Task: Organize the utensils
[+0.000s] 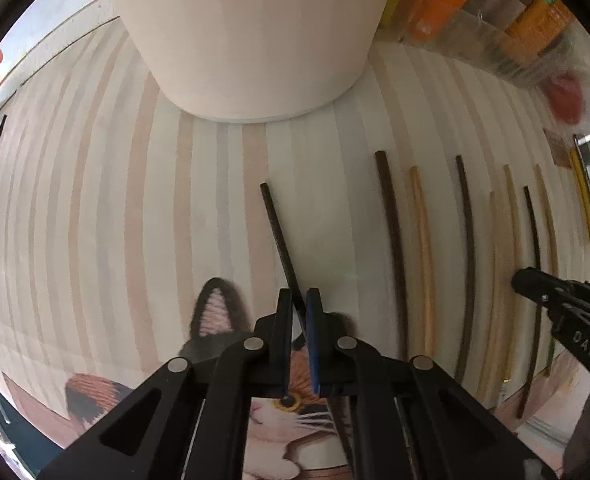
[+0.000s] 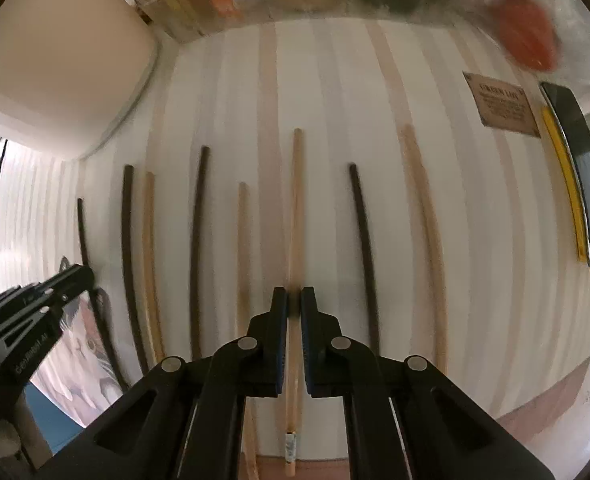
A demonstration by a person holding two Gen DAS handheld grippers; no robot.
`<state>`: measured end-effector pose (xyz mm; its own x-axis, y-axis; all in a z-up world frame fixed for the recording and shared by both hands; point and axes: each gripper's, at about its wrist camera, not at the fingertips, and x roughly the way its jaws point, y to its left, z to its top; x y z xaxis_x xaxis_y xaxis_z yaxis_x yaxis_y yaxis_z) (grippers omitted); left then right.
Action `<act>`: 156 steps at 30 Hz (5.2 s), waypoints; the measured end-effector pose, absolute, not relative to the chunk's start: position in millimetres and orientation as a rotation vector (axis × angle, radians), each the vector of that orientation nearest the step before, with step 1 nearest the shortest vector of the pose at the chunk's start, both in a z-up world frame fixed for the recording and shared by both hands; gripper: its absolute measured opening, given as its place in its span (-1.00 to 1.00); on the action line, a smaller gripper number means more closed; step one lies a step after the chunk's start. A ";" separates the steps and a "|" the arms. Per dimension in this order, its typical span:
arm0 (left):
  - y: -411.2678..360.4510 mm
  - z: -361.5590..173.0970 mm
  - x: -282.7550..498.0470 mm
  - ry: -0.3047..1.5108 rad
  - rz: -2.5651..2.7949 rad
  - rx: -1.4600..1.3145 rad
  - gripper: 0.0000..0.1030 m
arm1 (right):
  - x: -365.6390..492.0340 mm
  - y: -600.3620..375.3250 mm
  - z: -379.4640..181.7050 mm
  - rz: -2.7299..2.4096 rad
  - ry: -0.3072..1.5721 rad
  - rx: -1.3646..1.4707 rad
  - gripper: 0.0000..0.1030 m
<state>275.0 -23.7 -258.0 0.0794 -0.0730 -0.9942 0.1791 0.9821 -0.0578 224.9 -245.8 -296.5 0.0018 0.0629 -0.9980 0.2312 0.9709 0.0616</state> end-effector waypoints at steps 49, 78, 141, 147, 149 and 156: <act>-6.3 -263.9 294.1 1.607 -0.285 0.056 -0.86 | 236.3 -230.7 -290.0 -0.098 1.797 0.266 -0.84; -32.8 -219.9 275.2 1.497 -0.249 0.167 -0.95 | 215.5 -213.8 -271.3 -0.138 1.651 0.281 -0.87; 68.0 -231.3 301.6 1.489 -0.014 -0.381 0.21 | 261.5 -224.3 -161.4 -0.056 1.349 0.307 -0.87; 43.0 -255.8 317.5 1.497 0.041 -0.126 -0.69 | 258.6 -223.5 -202.5 -0.097 1.416 0.294 -0.87; 39.1 -255.9 313.5 1.488 0.016 -0.080 -0.87 | 259.7 -222.2 -208.0 -0.106 1.423 0.286 -0.87; 41.1 -254.8 268.6 1.517 -0.075 -0.013 -0.91 | 266.9 -215.6 -220.6 -0.098 1.456 0.310 -0.87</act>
<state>268.6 41.1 -254.8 0.0523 -0.0573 -0.9970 0.0414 0.9976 -0.0552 266.9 -215.6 -220.6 0.1184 0.1212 -0.9856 0.2524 0.9563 0.1479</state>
